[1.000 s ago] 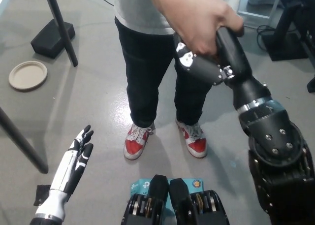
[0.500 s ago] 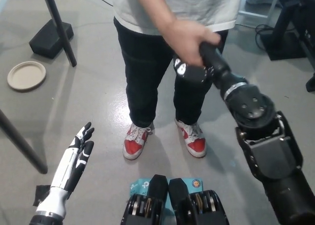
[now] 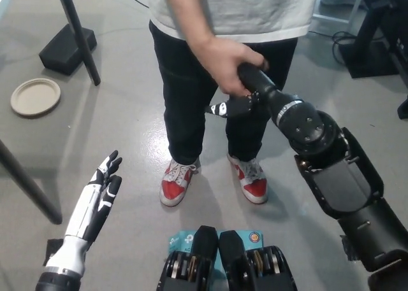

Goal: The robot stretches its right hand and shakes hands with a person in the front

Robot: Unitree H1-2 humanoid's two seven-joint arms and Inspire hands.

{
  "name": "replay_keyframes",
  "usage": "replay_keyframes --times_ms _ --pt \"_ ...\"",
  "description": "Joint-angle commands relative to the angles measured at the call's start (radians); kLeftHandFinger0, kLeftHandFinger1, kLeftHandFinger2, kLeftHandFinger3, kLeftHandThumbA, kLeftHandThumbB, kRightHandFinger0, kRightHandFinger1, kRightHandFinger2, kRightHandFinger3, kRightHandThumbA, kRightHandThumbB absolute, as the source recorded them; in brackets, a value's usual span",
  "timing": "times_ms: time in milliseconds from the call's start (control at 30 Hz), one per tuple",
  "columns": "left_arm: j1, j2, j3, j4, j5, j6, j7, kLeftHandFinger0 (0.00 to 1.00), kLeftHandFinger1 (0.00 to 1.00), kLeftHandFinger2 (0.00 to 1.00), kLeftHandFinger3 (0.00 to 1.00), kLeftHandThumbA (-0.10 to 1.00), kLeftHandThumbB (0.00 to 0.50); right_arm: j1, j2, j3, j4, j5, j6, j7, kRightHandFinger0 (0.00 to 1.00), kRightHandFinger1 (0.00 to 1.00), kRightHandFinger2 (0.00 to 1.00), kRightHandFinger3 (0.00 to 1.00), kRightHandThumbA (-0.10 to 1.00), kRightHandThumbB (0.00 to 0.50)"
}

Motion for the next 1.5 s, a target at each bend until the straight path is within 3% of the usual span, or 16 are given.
replay_keyframes --times_ms 0,367,500,533,600,733,800,900,1067,1100,1167,1233,1333,1467 --pt "-0.017 0.01 0.003 -0.021 0.014 -0.008 0.003 1.0 1.0 1.0 1.0 1.0 0.029 0.009 -0.028 -0.01 -0.095 0.026 -0.014 0.064 1.0 1.0 1.0 1.0 0.87 0.5" --pt "-0.024 0.014 0.005 -0.02 0.004 -0.002 -0.005 1.0 1.0 1.0 1.0 1.0 0.036 0.23 -0.097 -0.074 -0.47 0.04 0.018 0.067 1.0 1.0 1.0 1.0 0.91 0.5" --pt "-0.021 0.014 0.006 -0.01 0.006 -0.012 -0.001 1.0 1.0 1.0 1.0 1.0 0.034 0.339 -0.121 -0.135 -0.609 0.114 0.035 0.094 1.0 1.0 1.0 1.0 0.86 0.5" --pt "-0.022 0.014 0.006 -0.007 0.006 -0.013 -0.001 1.0 1.0 1.0 1.0 1.0 0.03 0.366 -0.125 -0.15 -0.634 0.127 0.041 0.096 1.0 1.0 1.0 1.0 0.83 0.48" --pt "-0.017 0.012 0.008 -0.012 0.002 0.001 -0.004 1.0 1.0 1.0 1.0 1.0 0.049 0.41 -0.122 -0.171 -0.66 0.145 0.031 0.091 1.0 1.0 1.0 1.0 0.84 0.495" --pt "-0.009 0.008 0.009 0.0 -0.007 -0.023 0.0 1.0 1.0 1.0 1.0 1.0 0.026 0.529 -0.106 -0.213 -0.619 0.15 -0.075 0.049 1.0 1.0 1.0 1.0 0.91 0.5" --pt "-0.001 0.001 0.007 0.0 -0.01 -0.025 0.003 1.0 1.0 1.0 1.0 1.0 0.028 0.578 -0.081 -0.24 -0.553 0.201 -0.114 0.049 1.0 1.0 1.0 1.0 0.89 0.442" --pt "0.005 -0.004 0.008 -0.001 -0.012 -0.029 0.006 1.0 1.0 1.0 1.0 1.0 0.023 0.618 -0.044 -0.272 -0.435 0.2 -0.169 0.019 1.0 1.0 1.0 1.0 0.93 0.438" --pt "0.039 -0.003 0.0 -0.01 -0.002 -0.038 0.005 1.0 1.0 1.0 1.0 1.0 0.01 0.683 0.011 -0.321 -0.357 0.229 -0.282 -0.015 1.0 1.0 1.0 1.0 0.91 0.338" --pt "0.043 -0.008 0.003 -0.007 -0.013 -0.041 0.005 1.0 1.0 1.0 1.0 1.0 0.021 0.694 0.029 -0.344 -0.349 0.273 -0.291 -0.005 1.0 1.0 1.0 1.0 0.98 0.33" --pt "0.052 -0.01 0.006 -0.003 -0.019 -0.043 0.006 1.0 1.0 1.0 1.0 1.0 0.011 0.703 0.044 -0.355 -0.344 0.276 -0.297 -0.007 1.0 1.0 1.0 1.0 1.0 0.313" --pt "0.074 -0.01 0.004 -0.012 -0.013 -0.047 0.007 1.0 1.0 1.0 1.0 1.0 0.008 0.715 0.052 -0.354 -0.341 0.269 -0.298 -0.004 1.0 1.0 1.0 1.0 1.0 0.328" --pt "0.097 -0.011 -0.002 -0.014 -0.002 -0.059 0.01 1.0 1.0 1.0 1.0 1.0 0.023 0.738 0.056 -0.342 -0.335 0.251 -0.33 -0.006 1.0 1.0 1.0 1.0 1.0 0.295" --pt "0.1 -0.013 0.001 -0.012 -0.024 -0.052 -0.001 1.0 1.0 1.0 1.0 1.0 0.031 0.746 0.051 -0.318 -0.329 0.205 -0.349 -0.02 1.0 1.0 1.0 1.0 1.0 0.339"
